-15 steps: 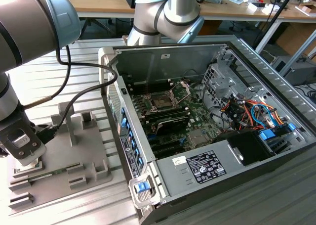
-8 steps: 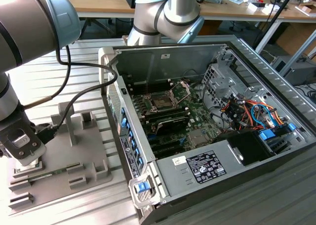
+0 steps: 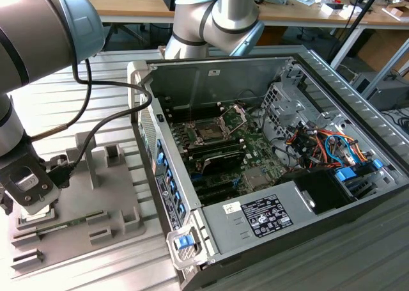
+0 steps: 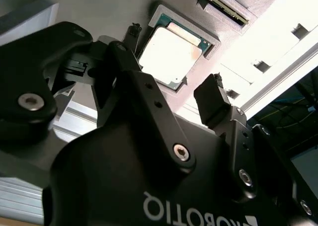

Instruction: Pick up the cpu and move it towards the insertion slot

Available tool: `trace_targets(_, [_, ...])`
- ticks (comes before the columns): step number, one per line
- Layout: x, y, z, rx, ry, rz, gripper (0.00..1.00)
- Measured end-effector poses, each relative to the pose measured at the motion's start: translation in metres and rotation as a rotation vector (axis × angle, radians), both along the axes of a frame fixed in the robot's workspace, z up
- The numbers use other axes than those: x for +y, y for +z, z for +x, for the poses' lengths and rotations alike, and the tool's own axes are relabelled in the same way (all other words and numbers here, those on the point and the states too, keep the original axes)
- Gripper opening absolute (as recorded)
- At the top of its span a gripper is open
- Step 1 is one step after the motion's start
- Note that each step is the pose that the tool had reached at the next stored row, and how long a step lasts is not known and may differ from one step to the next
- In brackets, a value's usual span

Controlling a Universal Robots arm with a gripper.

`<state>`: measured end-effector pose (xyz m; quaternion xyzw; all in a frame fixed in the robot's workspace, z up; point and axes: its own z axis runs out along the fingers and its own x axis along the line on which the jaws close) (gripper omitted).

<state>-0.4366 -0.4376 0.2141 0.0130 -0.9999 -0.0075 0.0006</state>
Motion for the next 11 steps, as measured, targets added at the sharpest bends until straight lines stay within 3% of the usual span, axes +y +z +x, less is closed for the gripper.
trace_targets(11, [0.0000,-0.0024,0.0000,0.0000,0.000,0.0000,0.72])
